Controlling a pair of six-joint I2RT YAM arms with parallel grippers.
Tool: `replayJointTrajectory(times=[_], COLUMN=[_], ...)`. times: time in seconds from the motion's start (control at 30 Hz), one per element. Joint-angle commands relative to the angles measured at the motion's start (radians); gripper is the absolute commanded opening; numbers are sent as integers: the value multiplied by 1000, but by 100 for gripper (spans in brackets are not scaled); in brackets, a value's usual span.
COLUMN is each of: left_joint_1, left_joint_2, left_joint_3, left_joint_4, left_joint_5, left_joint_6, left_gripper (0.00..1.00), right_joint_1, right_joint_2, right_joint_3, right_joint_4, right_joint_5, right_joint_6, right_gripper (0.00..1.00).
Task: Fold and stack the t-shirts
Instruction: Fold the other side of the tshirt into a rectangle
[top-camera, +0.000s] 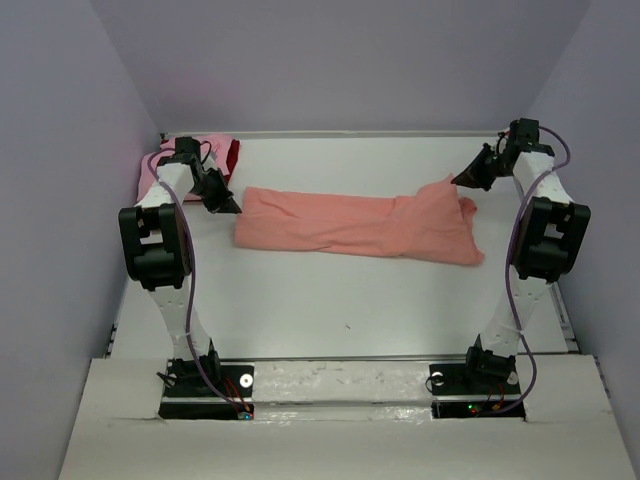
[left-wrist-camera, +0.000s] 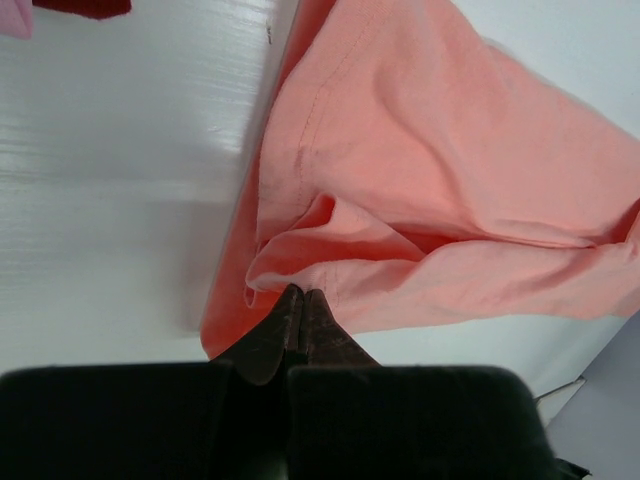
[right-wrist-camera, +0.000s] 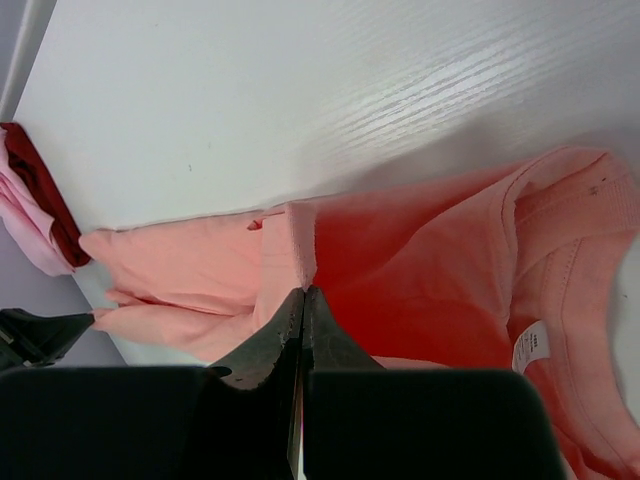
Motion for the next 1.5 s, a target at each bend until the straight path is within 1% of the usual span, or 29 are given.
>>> replayJointTrajectory(times=[0.0,0.27,0.4,0.6,0.8,0.97,1.13,1.2,1.37,1.47], left_joint_1=[-4,-4,-4,-4,-5,-15,-28,-32,-45,-50], left_joint_2=[-55,-49,-35,14,42,48,56,62,82,89], left_joint_3=[38,58,89,190,219,188,168,167,165,162], left_joint_4=[-23,-32,-38,-64,-75,-63,-55,-58,-60,-58], left_joint_5=[22,18,19,30,36,39,41,41,38,33], left_joint_6=[9,17,20,26,34,37,35,34,35,34], left_gripper=[0,0,0,0,0,10,21,22,30,32], right_joint_1=[-19,-28,-28,-28,-28,-28,-28,-28,-28,-28], right_joint_2=[-57,-51,-36,-3,20,15,6,10,15,20], right_joint_3=[50,59,74,108,111,53,32,28,7,-1], right_joint_4=[-2,0,-2,0,3,23,27,26,24,26], right_joint_5=[-1,11,7,-13,-29,-26,-9,-3,26,46], right_joint_6=[-12,-18,-16,-6,-6,-13,-26,-33,-44,-47], right_gripper=[0,0,0,0,0,0,0,0,0,0])
